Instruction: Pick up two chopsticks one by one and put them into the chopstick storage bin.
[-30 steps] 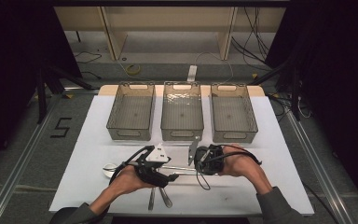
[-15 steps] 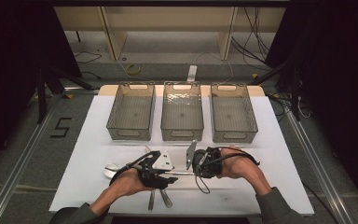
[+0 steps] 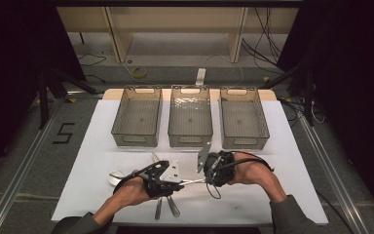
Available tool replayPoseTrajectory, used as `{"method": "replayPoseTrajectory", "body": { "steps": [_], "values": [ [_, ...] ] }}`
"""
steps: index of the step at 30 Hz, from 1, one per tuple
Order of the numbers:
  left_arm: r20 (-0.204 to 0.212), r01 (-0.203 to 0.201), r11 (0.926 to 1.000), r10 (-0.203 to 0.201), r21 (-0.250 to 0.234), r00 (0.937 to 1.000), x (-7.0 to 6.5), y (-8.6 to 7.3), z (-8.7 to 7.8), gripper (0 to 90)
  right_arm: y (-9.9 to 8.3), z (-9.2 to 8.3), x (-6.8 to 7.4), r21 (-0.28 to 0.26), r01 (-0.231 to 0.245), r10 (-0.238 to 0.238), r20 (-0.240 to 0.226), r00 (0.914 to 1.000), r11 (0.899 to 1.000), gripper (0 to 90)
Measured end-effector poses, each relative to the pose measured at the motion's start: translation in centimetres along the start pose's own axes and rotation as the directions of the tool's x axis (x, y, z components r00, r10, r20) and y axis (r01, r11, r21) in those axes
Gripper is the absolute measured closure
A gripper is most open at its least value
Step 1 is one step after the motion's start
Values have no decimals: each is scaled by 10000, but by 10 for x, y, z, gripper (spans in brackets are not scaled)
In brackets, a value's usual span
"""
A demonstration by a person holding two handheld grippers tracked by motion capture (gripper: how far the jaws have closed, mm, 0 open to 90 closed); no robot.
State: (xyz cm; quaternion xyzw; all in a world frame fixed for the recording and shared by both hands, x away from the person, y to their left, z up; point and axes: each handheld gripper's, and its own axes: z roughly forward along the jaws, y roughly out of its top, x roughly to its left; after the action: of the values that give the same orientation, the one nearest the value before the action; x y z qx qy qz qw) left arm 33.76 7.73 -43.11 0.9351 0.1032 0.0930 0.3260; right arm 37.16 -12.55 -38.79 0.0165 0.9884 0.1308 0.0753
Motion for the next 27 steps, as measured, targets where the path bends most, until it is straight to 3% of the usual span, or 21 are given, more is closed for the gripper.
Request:
{"method": "replayPoseTrajectory", "body": {
  "steps": [2,5,7,8,9,10,12,14,15,19,22,23,24,25,26,27],
  "values": [
    [-108,250,9995,-252,-173,9996,5,-3,-3,833,-6,-7,-5,-785,-726,737,114,9972,9943,512],
    [-413,660,9973,-673,-322,9969,11,-6,-8,833,-15,-16,-10,-1733,-1559,1611,164,9868,9725,439],
    [-742,1044,9936,-1075,-438,9914,18,-9,-13,834,-20,-20,-13,-1954,-1843,1935,292,9807,9633,410],
    [-742,1044,9936,-1075,-438,9914,18,-9,-13,833,-22,-20,-13,-2102,-1994,2120,391,9765,9571,399],
    [-953,1364,9891,-1413,-561,9854,22,-11,-16,833,-25,-21,-14,-2228,-2088,2239,444,9736,9522,390],
    [-953,1364,9891,-1413,-561,9854,22,-11,-16,833,-27,-22,-14,-2338,-2159,2327,462,9715,9480,388],
    [-1147,1597,9848,-1668,-688,9793,26,-14,-19,834,-30,-21,-14,-2552,-2252,2468,555,9675,9403,375],
    [-1441,1902,9763,-2039,-1036,9683,32,-16,-26,834,-32,-19,-13,-2672,-2335,2563,533,9651,9349,362],
    [-1441,1902,9763,-2039,-1036,9683,32,-16,-26,834,-34,-19,-13,-2634,-2390,2612,522,9639,9346,354],
    [-1818,2394,9584,-2660,-1557,9467,43,-19,-38,834,-41,-12,-13,-2463,-2604,2798,469,9589,9336,323],
    [-2034,2814,9389,-3202,-1981,9253,53,-23,-44,834,-47,-4,-15,-2152,-2814,2967,415,9541,9351,307],
    [-2273,3009,9285,-3481,-2178,9095,61,-25,-49,834,-50,-2,-16,-2095,-2941,3084,384,9505,9325,305],
    [-2273,3009,9285,-3481,-2178,9095,61,-25,-49,834,-52,0,-16,-2016,-3016,3147,358,9485,9319,298],
    [-2454,3223,9163,-3777,-2377,8928,70,-28,-54,834,-54,2,-17,-1992,-3097,3228,363,9458,9297,292],
    [-2534,3327,9111,-3908,-2433,8849,74,-29,-57,834,-56,4,-17,-1955,-3189,3320,379,9425,9274,285],
    [-2534,3327,9111,-3908,-2433,8849,74,-29,-57,834,-58,6,-18,-1934,-3237,3381,461,9400,9262,271]
  ]
}}
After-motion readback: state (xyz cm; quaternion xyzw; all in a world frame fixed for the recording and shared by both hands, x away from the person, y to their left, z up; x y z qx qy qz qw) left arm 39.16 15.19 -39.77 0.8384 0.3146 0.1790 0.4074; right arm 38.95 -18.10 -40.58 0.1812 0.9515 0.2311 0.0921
